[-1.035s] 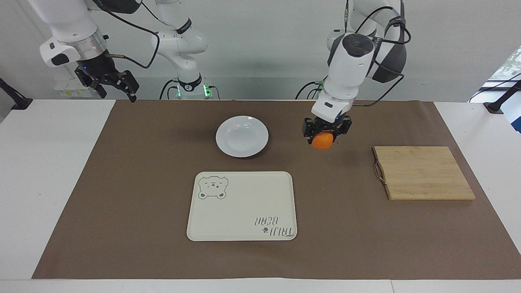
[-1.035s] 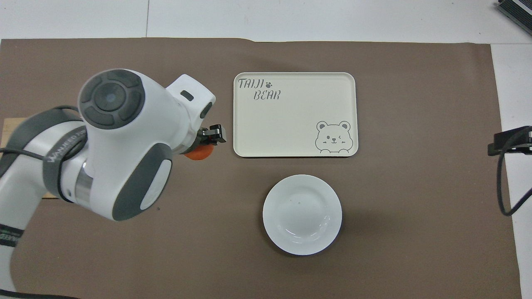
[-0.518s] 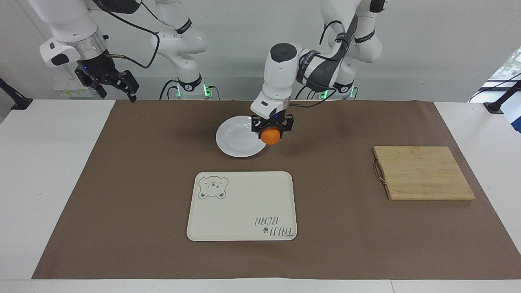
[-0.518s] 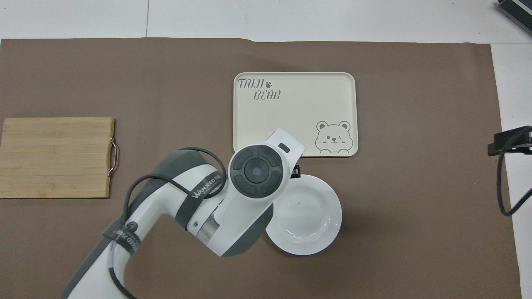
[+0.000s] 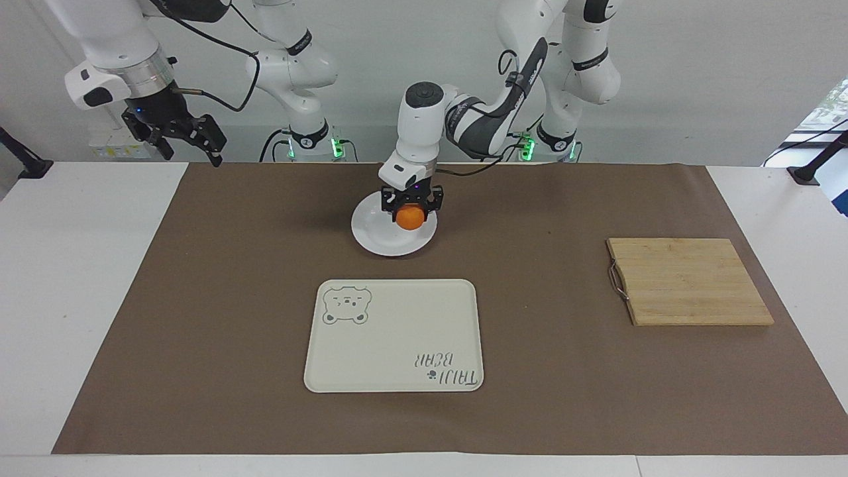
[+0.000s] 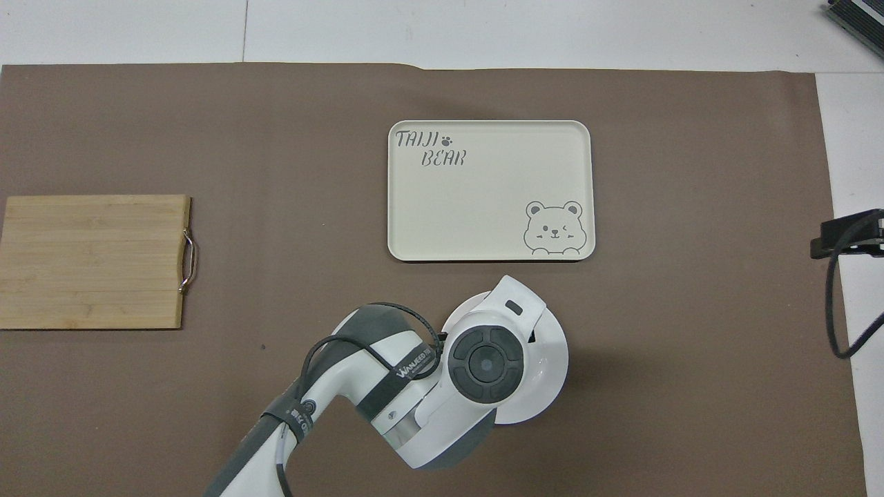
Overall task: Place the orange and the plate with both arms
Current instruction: 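Lower the orange onto the white plate and open the left gripper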
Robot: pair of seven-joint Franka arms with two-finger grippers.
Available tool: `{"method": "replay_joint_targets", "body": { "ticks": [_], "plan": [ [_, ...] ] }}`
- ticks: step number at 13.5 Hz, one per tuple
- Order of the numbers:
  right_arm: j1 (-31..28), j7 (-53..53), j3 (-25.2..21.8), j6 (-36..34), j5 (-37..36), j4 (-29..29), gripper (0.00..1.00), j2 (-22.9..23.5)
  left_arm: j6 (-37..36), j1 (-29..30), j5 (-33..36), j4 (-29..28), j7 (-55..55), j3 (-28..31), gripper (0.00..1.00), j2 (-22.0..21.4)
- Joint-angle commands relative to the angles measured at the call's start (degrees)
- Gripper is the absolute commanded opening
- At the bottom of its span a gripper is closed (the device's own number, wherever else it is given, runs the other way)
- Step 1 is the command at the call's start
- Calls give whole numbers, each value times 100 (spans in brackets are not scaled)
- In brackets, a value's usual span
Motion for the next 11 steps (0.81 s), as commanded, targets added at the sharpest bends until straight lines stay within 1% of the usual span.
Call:
{"method": "replay_joint_targets", "body": {
  "ticks": [1,2,3,4,5,6,7,9,11],
  "plan": [
    [-1,-107,-3,73,-4,-75,100,-77,487,-333,-45,-67,-286,120,0,356],
    [-1,-107,-3,73,-4,-75,100,-77,531,-420,-45,-154,-286,120,0,339],
    [-1,-107,-3,82,-4,-67,100,-77,627,-473,-45,-216,-286,120,11,330],
    [-1,-107,-3,73,-4,-66,100,-77,637,-491,-45,-278,-295,120,31,313],
    [-1,-107,-3,73,-4,-66,100,-77,620,-500,-45,-313,-303,120,87,295],
    [-1,-107,-3,82,-4,-66,100,-77,524,-508,-45,-279,-304,111,100,286],
    [-1,-107,-3,73,-4,-66,100,-77,514,-474,-45,-270,-251,120,100,251],
    [-1,-107,-3,73,-4,-75,100,-77,418,-307,-45,-226,-224,120,100,-63],
    [-1,-107,-3,82,-4,-66,100,-77,-107,78,-37,-86,-181,120,100,-459]
  ]
}}
